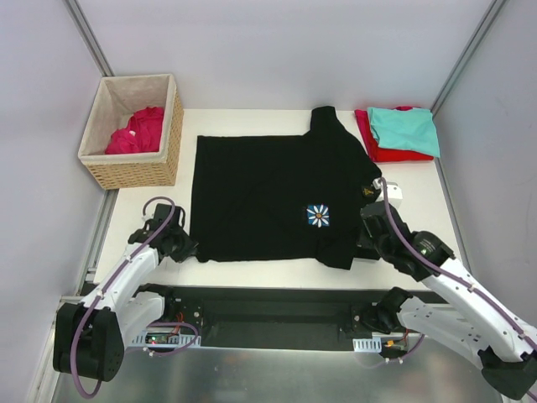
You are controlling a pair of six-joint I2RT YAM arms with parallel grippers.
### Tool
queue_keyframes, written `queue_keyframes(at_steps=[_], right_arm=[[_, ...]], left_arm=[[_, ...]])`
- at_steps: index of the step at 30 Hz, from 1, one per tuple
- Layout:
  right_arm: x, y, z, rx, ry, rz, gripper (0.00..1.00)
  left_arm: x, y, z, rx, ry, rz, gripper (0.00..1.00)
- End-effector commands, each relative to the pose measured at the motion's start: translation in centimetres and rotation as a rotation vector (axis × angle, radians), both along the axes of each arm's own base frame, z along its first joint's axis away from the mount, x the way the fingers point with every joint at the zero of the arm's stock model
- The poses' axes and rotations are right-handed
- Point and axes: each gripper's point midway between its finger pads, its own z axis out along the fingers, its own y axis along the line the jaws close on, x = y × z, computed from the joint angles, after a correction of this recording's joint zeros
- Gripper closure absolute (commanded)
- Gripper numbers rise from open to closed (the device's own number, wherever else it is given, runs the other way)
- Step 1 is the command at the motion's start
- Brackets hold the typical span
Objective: Fold and stack the t-shirts
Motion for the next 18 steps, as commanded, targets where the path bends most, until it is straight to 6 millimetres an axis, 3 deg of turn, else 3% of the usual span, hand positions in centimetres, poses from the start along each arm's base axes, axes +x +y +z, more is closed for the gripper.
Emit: queue_keyframes(at_steps=[1,4,6,18], right_arm=[[2.8,-0.2,2.7,-0.007,-0.103,-0.055,0.99],[3.6,-0.6,2.9,-0.020,-0.108,-0.083,0.99],[4.2,-1.5,3.2,-0.041,-0.119,-0.115,0.99],[6.2,-7.0,4.5,-0.053,-0.121,-0.363,0.99]], left_arm=[[1.9,0.0,3.0,0.019,-0.075,-0.027,0.97],[3.2,-0.2,4.7,0.021,-0.122,-0.044,0.92],[3.9,-0.2,5.6,0.026,-0.148,-0.044,0.98],[6.9,0.5,7.1,0.083,-0.187,-0.040,1.00]])
